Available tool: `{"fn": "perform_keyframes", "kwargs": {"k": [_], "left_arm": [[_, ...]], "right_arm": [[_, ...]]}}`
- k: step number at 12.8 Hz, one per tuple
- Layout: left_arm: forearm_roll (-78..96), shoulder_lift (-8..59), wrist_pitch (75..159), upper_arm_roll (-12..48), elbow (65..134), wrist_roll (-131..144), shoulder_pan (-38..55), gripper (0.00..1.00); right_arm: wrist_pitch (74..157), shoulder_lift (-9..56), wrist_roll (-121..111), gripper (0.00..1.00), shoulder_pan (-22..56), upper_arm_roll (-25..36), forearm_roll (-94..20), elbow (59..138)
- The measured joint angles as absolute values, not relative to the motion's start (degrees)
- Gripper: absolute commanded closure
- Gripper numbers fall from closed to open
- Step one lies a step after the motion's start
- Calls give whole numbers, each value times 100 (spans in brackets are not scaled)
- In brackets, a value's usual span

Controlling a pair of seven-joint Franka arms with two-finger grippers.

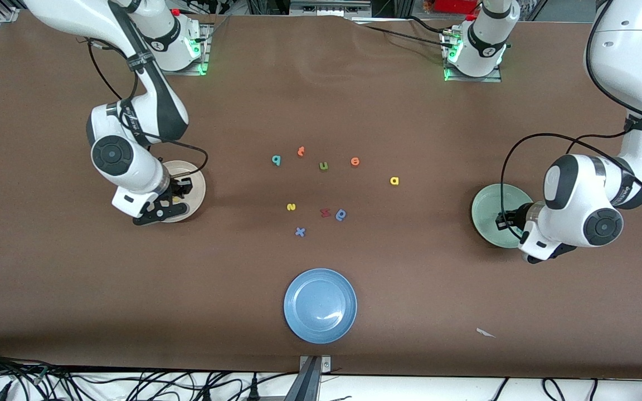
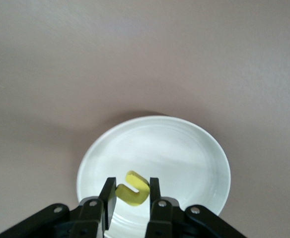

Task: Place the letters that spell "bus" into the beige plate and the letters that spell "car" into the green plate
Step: 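Drop the teal l on the green plate while the right gripper drops u on cream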

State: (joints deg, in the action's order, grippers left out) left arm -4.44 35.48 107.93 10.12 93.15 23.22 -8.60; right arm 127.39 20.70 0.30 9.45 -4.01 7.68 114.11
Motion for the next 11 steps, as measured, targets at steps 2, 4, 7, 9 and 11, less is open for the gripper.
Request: {"fn": "perform_keyframes", "kwargs": {"k": [2,4,7,9,11], "left_arm": [[-444,3603,10798,1018,9315,2278,-868,33],[-444,3605,10802,1042,9314,2271,-864,0],[-444,3595,10813,1071,9293,2270,-847,0],[-443,3559,10820,1235,9257,2363,-838,0],[-442,3512,10827,1645,9235,2910,-824,0]], "right_arm": [[13296,2078,7,74,911,-367,768,11838],[13679,2081,6,65,906,-351,768,12161],[13741,2070,7,30,903,-342,768,12219],[13755,2059,13,16,902,-341,761,12217],[13774,2054,23,14,900,-341,743,12212]]}}
